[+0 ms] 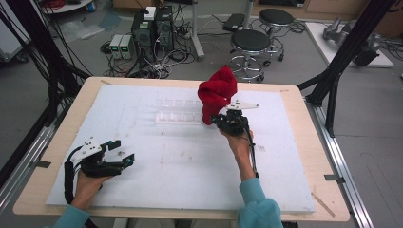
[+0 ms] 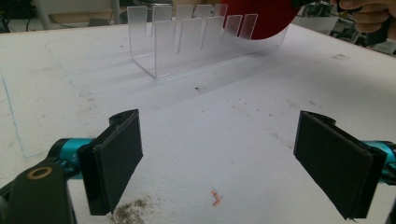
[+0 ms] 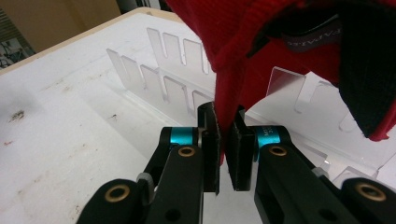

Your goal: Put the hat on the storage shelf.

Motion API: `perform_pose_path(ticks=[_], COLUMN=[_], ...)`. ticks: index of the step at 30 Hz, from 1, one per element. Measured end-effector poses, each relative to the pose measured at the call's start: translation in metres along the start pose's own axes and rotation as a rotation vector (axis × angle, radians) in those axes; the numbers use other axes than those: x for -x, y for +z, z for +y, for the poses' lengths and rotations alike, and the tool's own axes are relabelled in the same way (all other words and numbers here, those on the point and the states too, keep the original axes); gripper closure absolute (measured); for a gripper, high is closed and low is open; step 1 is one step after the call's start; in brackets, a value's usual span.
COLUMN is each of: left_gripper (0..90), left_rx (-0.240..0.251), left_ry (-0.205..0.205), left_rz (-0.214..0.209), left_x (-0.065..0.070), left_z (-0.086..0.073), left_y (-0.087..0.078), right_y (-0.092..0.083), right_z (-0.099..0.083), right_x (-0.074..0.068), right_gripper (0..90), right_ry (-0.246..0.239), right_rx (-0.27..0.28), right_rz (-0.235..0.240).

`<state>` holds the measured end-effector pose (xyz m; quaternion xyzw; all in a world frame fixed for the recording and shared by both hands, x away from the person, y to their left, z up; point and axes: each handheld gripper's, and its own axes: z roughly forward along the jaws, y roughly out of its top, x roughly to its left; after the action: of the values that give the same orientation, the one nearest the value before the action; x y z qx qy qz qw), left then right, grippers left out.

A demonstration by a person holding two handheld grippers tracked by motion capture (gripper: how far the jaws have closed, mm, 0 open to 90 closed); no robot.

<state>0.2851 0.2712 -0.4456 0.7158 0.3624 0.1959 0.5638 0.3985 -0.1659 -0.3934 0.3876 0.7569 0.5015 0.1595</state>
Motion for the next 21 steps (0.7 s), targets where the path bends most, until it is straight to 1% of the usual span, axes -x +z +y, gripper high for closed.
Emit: perform_pose_path(ticks=[1, 4, 7, 9, 12, 13, 15, 16, 17, 18, 19, 21], left_gripper=[15.8, 15.8, 15.8, 15.8, 15.8, 15.8, 15.8, 15.8, 15.7, 15.7, 15.8, 15.7], left_rx=[0.001, -0.005, -0.003, -0.001, 0.001, 0.002, 0.004, 0.005, 0.004, 0.003, 0.003, 0.004], left_ry=[-0.004, 0.0, -0.003, -0.003, -0.003, -0.004, -0.007, -0.007, -0.004, -0.002, 0.002, 0.005], left_rz=[0.001, 0.003, 0.004, 0.004, 0.002, 0.0, -0.002, -0.003, -0.004, -0.003, -0.002, 0.001], left_x=[0.0, 0.0, 0.0, 0.0, 0.0, 0.0, -0.001, -0.001, -0.001, -0.001, 0.0, 0.0], left_z=[0.0, -0.001, -0.002, -0.002, -0.002, -0.002, -0.002, -0.002, -0.002, -0.002, -0.002, -0.002], left_y=[0.0, 0.0, 0.0, 0.0, -0.001, -0.001, -0.001, -0.001, -0.001, -0.001, -0.001, -0.001], right_y=[0.0, 0.0, 0.0, 0.0, 0.0, -0.001, -0.004, -0.005, -0.008, -0.011, -0.015, -0.023], right_z=[0.0, 0.0, 0.0, 0.0, 0.0, 0.0, 0.002, 0.002, 0.002, 0.003, 0.003, 0.004], right_x=[0.0, 0.001, 0.001, 0.0, -0.001, -0.002, -0.004, -0.005, -0.006, -0.006, -0.007, -0.007], right_gripper=[85.3, 84.9, 84.0, 79.9, 68.0, 66.1, 54.5, 48.0, 44.3, 43.0, 39.4, 31.3], right_ry=[0.0, 0.0, -0.001, -0.01, -0.015, -0.019, -0.029, -0.022, -0.014, -0.018, -0.02, -0.008], right_rx=[0.002, 0.003, -0.004, -0.012, -0.022, -0.017, -0.019, -0.02, -0.024, -0.024, -0.026, -0.027], right_rz=[0.0, 0.005, 0.0, -0.004, -0.008, -0.004, -0.01, 0.001, 0.0, -0.001, -0.001, -0.008])
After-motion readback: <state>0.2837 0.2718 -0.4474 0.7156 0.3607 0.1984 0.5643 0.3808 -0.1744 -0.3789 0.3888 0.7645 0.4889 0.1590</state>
